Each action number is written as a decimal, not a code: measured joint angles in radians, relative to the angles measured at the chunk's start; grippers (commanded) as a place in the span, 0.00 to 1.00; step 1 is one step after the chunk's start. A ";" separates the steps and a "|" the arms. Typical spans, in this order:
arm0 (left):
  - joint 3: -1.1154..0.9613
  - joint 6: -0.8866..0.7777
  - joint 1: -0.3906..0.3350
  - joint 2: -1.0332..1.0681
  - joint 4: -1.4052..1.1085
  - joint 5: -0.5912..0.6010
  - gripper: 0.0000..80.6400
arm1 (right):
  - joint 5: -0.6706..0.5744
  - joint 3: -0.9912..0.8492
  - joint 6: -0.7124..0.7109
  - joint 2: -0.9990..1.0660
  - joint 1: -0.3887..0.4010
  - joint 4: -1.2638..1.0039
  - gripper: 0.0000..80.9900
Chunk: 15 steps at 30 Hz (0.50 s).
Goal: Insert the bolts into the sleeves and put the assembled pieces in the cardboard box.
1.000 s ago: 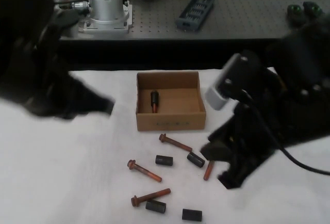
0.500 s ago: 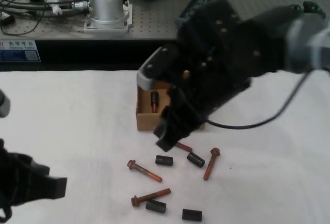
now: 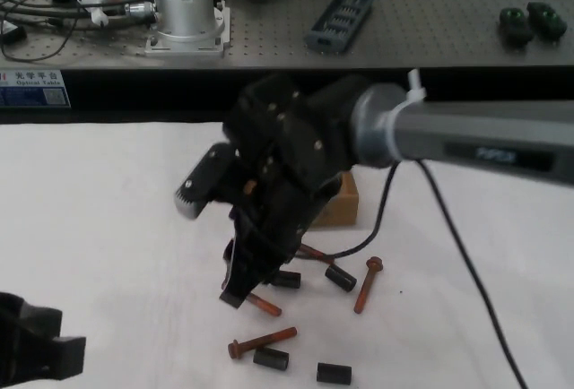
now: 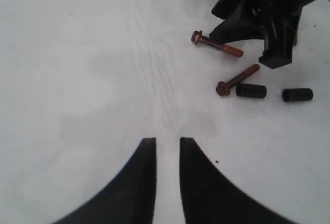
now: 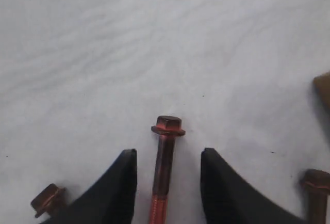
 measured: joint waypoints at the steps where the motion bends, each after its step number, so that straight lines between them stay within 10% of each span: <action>1: 0.000 0.000 0.000 -0.003 0.011 0.000 0.15 | 0.005 -0.002 0.000 0.008 0.002 0.002 0.40; 15: 0.000 0.029 0.000 -0.005 0.065 0.000 0.15 | 0.033 -0.011 -0.031 0.065 0.004 -0.003 0.28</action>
